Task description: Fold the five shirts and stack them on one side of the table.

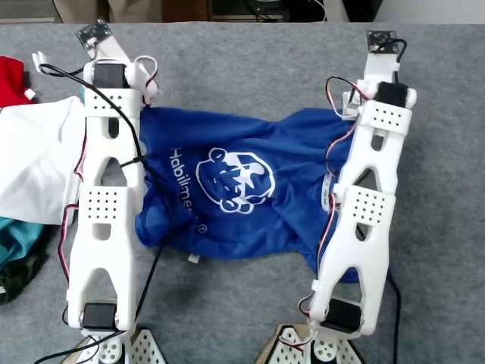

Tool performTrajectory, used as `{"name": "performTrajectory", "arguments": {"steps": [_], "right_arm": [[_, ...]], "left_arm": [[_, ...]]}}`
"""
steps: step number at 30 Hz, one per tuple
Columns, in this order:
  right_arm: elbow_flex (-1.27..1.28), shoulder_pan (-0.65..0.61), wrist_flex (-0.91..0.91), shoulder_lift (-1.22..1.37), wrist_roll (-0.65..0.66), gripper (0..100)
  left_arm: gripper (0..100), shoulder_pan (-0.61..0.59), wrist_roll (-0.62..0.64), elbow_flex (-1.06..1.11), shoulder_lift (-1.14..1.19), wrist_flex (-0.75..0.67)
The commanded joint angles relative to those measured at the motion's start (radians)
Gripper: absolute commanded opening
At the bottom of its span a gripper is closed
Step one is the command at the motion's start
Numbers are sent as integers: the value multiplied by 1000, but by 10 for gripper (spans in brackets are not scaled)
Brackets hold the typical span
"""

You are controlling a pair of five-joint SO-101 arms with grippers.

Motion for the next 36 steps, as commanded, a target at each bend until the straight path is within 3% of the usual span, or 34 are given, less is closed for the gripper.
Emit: {"name": "performTrajectory", "arguments": {"steps": [1,9,16,24,28,32,36], "right_arm": [[-68,-24,44,-120,-2,5],[-67,-35,172,-390,-2,5],[-67,2,299,-691,-3,5],[-67,24,226,-1063,-9,5],[-67,24,176,-1210,-5,5],[-67,24,117,-1345,9,5],[-67,24,21,-1452,103,5]], "left_arm": [[19,8,14,-55,-174,29],[18,29,11,-43,-458,75],[18,31,-52,175,-763,78],[18,117,-120,729,-1320,77],[18,77,-206,939,-1540,77],[18,18,-288,977,-1701,72],[18,11,-339,893,-1787,28]]}}
